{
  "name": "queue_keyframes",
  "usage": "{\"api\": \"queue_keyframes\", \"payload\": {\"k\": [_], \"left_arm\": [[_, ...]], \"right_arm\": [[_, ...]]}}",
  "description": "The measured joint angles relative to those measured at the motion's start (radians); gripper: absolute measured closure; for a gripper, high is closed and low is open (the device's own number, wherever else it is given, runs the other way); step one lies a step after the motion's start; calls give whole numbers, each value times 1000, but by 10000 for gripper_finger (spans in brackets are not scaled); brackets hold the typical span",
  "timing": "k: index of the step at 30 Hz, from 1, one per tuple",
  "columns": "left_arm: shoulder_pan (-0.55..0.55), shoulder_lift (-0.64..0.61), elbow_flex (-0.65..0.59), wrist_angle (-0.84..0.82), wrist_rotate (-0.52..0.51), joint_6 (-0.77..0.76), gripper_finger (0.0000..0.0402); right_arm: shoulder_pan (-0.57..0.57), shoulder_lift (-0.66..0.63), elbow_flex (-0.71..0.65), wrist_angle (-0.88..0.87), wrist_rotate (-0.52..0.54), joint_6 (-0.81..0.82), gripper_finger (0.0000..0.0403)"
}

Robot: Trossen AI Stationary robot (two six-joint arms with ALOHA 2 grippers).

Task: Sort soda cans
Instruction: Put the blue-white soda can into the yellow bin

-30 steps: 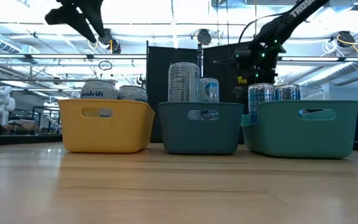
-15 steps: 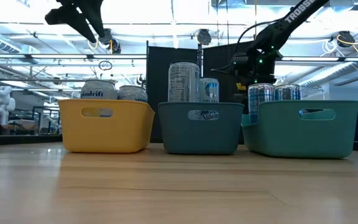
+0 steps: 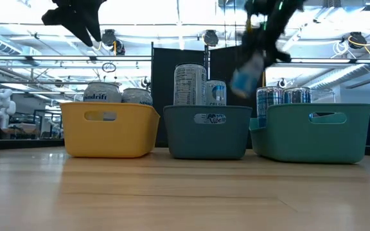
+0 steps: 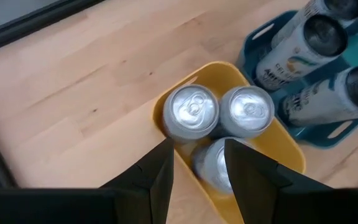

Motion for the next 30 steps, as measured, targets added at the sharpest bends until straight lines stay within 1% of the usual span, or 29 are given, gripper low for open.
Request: {"api": "queue_keyframes", "payload": {"k": [4,9,14,16,18,21,23,26,30], "left_arm": [[0,-3,0,-13,-3,50,249],[0,-35,0,-62,-28,71,249],[0,-84,0,-67,-28,118,249],[0,-105,0,-68,-24,133,249],[0,-125,0,-68,-10,154,249],[0,-154,0,-72,19,183,249],[0,-169,0,-78,38,202,249],[0,-188,0,-88,56,226,249],[-1,-201,0,-135,59,234,249]], "right_arm": [[125,-100,36,65,-61,44,122],[368,-170,38,203,-44,85,121],[609,-137,38,428,79,98,119],[676,-99,39,518,112,87,119],[733,-47,48,564,143,81,119],[797,63,140,514,194,98,118],[831,153,246,434,219,102,118],[869,309,455,279,260,104,118],[892,531,764,26,255,152,118]]}}
